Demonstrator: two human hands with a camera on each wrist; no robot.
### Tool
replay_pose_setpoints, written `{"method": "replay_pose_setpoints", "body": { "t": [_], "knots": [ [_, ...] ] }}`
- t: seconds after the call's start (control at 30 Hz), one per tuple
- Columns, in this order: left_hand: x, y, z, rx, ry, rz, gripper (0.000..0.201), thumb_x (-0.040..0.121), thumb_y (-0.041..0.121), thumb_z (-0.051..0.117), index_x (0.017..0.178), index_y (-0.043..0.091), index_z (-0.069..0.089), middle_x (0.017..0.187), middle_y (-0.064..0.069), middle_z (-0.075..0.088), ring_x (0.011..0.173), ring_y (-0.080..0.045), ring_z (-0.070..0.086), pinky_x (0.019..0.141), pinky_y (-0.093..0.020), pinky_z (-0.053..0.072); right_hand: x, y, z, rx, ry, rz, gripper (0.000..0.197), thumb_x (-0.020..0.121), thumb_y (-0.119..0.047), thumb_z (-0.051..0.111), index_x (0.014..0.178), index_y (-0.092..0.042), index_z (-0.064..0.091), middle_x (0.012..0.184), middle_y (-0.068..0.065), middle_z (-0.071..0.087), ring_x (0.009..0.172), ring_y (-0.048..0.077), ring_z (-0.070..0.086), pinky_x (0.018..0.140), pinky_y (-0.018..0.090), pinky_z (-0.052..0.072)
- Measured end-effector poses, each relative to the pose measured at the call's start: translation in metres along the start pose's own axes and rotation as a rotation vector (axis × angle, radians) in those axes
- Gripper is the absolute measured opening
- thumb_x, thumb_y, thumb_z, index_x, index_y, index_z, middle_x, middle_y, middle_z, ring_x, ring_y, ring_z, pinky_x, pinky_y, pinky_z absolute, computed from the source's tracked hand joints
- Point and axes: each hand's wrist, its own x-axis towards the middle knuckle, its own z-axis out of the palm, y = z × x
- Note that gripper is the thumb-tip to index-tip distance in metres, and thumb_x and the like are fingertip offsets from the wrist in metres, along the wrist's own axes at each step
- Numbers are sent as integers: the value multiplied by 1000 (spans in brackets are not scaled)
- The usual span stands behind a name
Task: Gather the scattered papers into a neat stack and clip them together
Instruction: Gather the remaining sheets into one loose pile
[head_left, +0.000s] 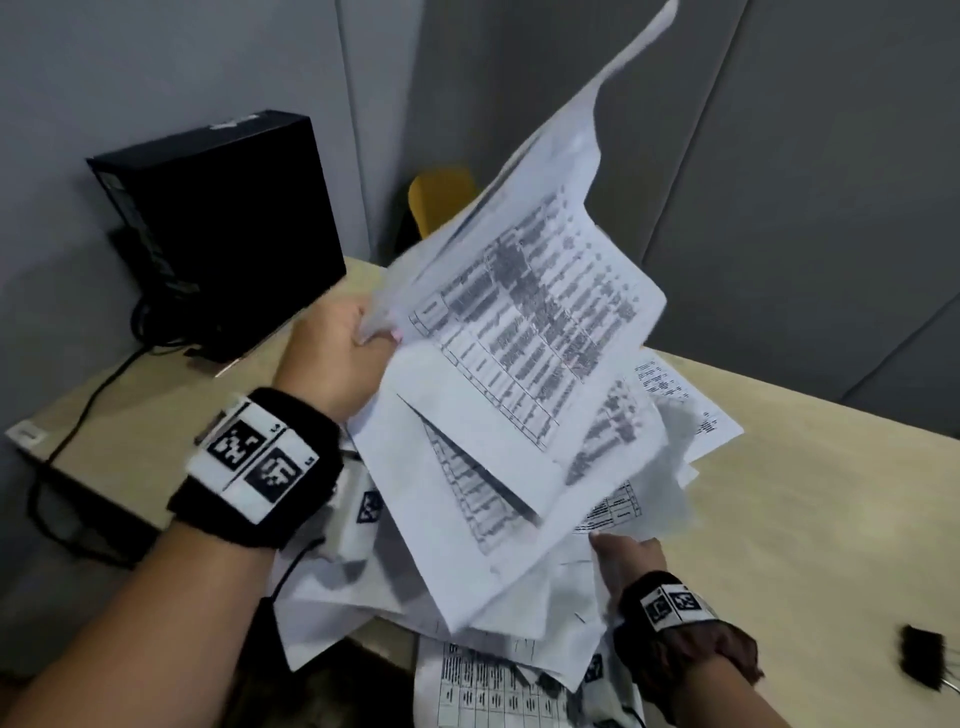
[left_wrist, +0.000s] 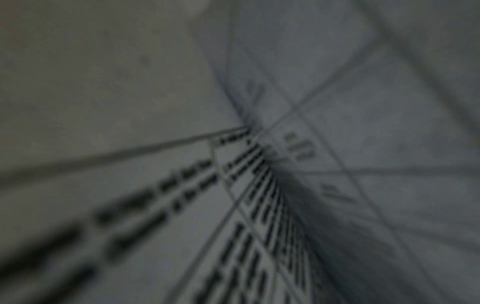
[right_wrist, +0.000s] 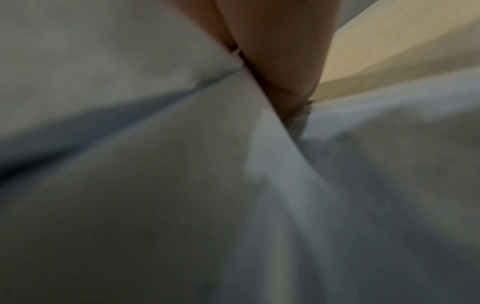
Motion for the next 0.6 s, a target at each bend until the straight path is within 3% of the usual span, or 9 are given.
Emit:
{"method": "replay_pose_setpoints", "body": {
  "t": [0.1, 0.17, 0.23, 0.3, 0.37, 0.43, 0.5, 0.57, 0.6],
  "knots": [
    [-1, -32, 43, -41, -104, -237, 10, 87, 19, 58, 87, 10, 61, 71, -5, 61, 69, -23, 57, 57, -22, 39, 3, 4, -3, 0, -53, -5, 42, 82, -10, 64, 115, 12, 49, 114, 24, 58, 106, 39, 57, 76, 30, 41],
    [-3, -63, 69, -30, -158, -346, 16, 88, 14, 56, 98, 5, 63, 82, -14, 64, 77, -29, 61, 66, -27, 42, 10, 11, -5, -7, -76, -1, 43, 84, -11, 62, 120, 8, 50, 113, 23, 56, 94, 31, 54, 79, 30, 41],
    [-5, -91, 86, 32, -193, -413, 22, 88, 14, 55, 106, 4, 62, 90, -18, 64, 81, -30, 59, 71, -28, 42, 10, 14, -6, -9, -89, 5, 30, 80, -16, 67, 103, -4, 50, 102, 17, 50, 88, 26, 47, 83, 33, 44],
    [-7, -113, 97, 83, -226, -459, 27, 87, 12, 55, 112, 4, 60, 99, -21, 65, 90, -32, 61, 79, -32, 48, 15, 21, -5, 43, -107, 46, 44, 68, -28, 72, 77, -19, 30, 83, 12, 49, 71, 22, 50, 65, 24, 46],
    [-7, -129, 103, 137, -263, -498, 28, 86, 10, 55, 114, 4, 59, 106, -22, 66, 97, -35, 62, 87, -37, 50, 20, 29, -6, 159, -172, 86, 66, 53, -35, 73, 78, -24, 13, 55, 7, 50, 44, 16, 46, 46, 17, 37],
    [-1, -142, 106, 166, -264, -515, 27, 85, 9, 54, 111, 4, 61, 104, -22, 66, 96, -36, 62, 87, -39, 51, 45, 48, -5, 275, -202, 79, 65, 47, -37, 84, 85, -25, 33, 43, -4, 60, 52, 17, 50, 54, 21, 41],
    [7, -152, 107, 139, -231, -537, 27, 83, 7, 53, 109, 3, 61, 100, -24, 66, 93, -38, 63, 85, -40, 52, 55, 62, -10, 281, -172, 78, 91, 27, -43, 88, 103, -21, 44, 44, -8, 61, 72, 27, 57, 69, 33, 52],
    [17, -158, 103, 8, -218, -571, 22, 83, 4, 56, 104, 3, 61, 96, -23, 66, 88, -35, 63, 82, -39, 51, 58, 72, -9, 278, -174, 98, 95, 27, -35, 82, 110, -4, 48, 62, 16, 60, 75, 35, 56, 67, 48, 52],
    [25, -159, 101, -79, -241, -591, 21, 83, 3, 58, 103, 3, 61, 97, -21, 65, 87, -32, 62, 83, -38, 50, 38, 63, -12, 264, -181, 118, 93, 28, -32, 79, 110, -2, 48, 71, 21, 55, 71, 35, 53, 62, 47, 49]
  ]
}}
